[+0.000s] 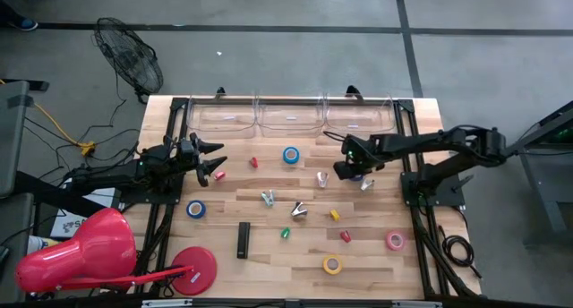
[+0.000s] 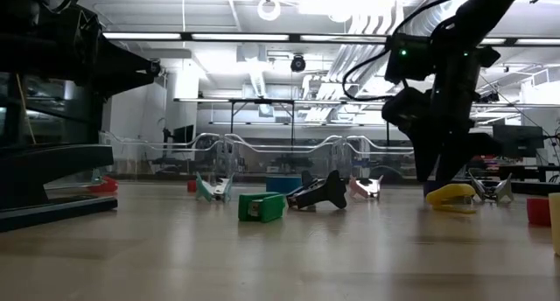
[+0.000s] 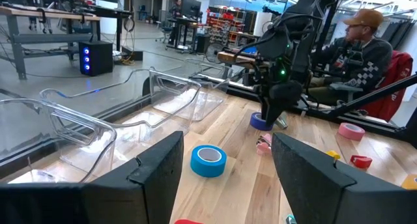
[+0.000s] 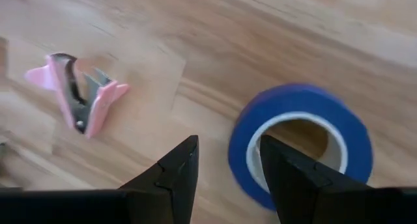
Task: Pick and place Stapler, Stapler remover, tape
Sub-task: Put the dark blue tape into the middle transparent bin
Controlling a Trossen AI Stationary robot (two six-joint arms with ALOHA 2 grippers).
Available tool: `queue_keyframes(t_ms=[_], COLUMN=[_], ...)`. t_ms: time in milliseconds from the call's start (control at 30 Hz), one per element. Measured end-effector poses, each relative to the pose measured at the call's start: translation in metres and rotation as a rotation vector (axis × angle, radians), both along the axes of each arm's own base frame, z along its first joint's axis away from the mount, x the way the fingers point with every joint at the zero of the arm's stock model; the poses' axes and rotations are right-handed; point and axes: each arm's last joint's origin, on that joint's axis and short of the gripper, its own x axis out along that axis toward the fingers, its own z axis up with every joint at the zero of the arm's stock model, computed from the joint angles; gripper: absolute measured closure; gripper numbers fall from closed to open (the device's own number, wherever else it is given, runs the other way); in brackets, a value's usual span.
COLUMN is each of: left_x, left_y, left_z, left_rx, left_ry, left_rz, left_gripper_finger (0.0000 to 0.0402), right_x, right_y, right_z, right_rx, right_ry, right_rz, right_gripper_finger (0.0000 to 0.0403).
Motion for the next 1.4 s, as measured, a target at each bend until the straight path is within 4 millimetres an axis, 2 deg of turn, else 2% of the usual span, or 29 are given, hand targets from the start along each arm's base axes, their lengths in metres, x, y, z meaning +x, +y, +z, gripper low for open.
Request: queue_keyframes(t_ms=[400, 933, 1133, 1400], left_x=[0.0, 0.0, 0.0, 0.0], left_y=[0.0, 0.0, 0.0, 0.0], left_z=[0.0, 0.0, 0.0, 0.0], left_rx=[0.0, 0.0, 0.0, 0.0], left_ry=[0.001, 0.001, 0.001, 0.001], left_rz=[0.0, 0.0, 0.0, 0.0], left_gripper_finger=[0.0172, 0.0172, 0.0172, 0.0172], right_x=[0.015, 0.015, 0.015, 0.014], right_y=[-0.004, -0.005, -0.005, -0.006], right_z=[-0.009, -0.013, -0.014, -0.014], right_rx=[-0.053, -0.096, -0.099, -0.103], right_ry=[0.041, 0.069, 0.073, 0.083], right_rz=[0.225, 0.305, 0.299, 0.294], right_gripper_finger=[0.0247, 0.0249, 0.0281, 0.0366])
